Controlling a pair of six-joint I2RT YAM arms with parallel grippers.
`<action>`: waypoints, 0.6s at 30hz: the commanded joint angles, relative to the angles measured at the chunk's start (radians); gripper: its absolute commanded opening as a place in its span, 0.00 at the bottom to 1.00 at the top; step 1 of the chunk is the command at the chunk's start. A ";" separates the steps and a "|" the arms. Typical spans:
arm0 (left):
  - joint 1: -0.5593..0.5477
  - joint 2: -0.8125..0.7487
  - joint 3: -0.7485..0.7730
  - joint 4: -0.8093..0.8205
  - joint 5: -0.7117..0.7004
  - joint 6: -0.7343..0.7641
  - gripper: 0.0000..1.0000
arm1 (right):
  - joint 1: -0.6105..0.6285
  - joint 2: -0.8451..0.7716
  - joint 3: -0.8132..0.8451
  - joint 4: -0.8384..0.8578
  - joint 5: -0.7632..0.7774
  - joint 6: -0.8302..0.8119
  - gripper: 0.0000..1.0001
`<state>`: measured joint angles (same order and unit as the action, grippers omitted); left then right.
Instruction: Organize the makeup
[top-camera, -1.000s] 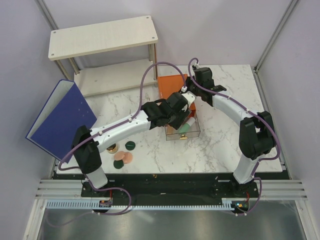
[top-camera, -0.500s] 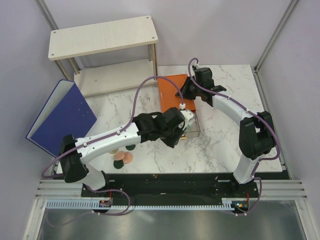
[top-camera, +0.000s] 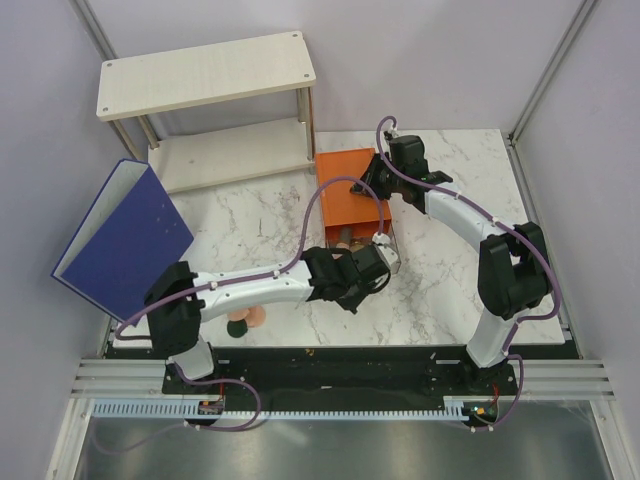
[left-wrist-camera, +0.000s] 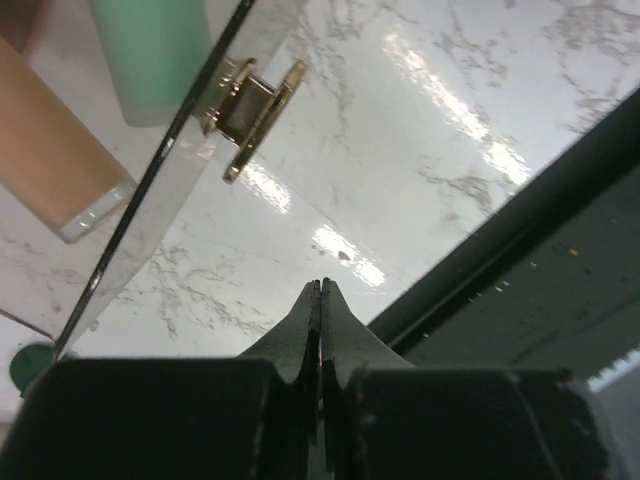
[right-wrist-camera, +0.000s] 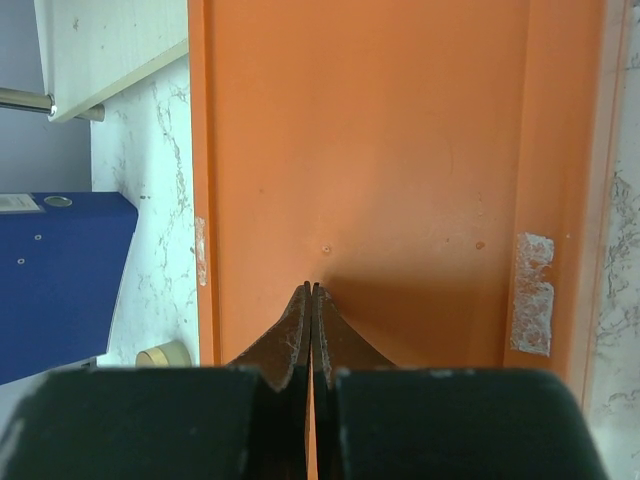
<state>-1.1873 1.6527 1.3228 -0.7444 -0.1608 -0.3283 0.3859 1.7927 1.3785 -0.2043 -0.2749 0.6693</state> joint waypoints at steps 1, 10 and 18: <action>-0.029 0.056 0.029 0.053 -0.286 -0.031 0.02 | 0.004 0.054 -0.049 -0.136 0.006 -0.023 0.00; -0.040 0.085 0.039 0.057 -0.549 -0.150 0.02 | 0.004 0.059 -0.047 -0.135 0.005 -0.023 0.00; -0.031 0.094 0.036 0.088 -0.651 -0.305 0.02 | 0.004 0.059 -0.049 -0.135 0.003 -0.020 0.00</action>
<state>-1.2251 1.7393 1.3266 -0.7219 -0.6807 -0.4957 0.3851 1.7966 1.3785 -0.2001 -0.2928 0.6697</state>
